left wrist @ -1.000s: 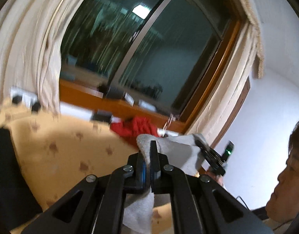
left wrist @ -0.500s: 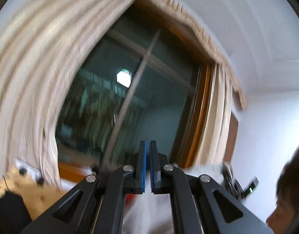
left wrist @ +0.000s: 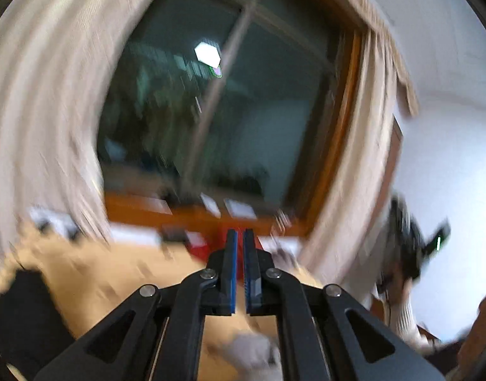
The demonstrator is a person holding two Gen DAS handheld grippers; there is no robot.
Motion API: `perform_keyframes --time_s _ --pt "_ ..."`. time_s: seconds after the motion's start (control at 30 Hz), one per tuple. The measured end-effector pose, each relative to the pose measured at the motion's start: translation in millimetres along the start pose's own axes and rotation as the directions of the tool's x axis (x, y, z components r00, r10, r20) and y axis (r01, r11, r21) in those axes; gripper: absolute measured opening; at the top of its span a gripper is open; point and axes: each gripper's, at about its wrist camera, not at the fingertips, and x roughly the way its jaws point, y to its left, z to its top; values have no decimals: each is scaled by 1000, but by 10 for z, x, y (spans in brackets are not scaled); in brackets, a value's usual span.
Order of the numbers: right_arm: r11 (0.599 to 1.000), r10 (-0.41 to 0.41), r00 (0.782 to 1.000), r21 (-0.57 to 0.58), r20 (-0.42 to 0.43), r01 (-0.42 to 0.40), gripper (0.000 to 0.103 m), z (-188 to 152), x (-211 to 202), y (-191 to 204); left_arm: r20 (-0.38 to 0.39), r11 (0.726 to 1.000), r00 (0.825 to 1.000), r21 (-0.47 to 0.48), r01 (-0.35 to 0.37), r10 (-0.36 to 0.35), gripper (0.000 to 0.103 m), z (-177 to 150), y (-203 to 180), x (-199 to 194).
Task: Fold clothes
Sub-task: 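Lift the grey sweatshirt up with both grippers, holding it spread between them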
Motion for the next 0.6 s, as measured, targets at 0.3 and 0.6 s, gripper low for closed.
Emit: perform_keyframes --time_s 0.3,0.6 --pt "1000 -21 1000 -14 -19 20 14 34 20 -78 -396 869 777 -293 398 -489 84 -1504 -218 1495" --pt "1000 -13 1000 -10 -28 13 14 87 120 -80 -439 832 713 -190 521 -546 85 -2129 -683 1772"
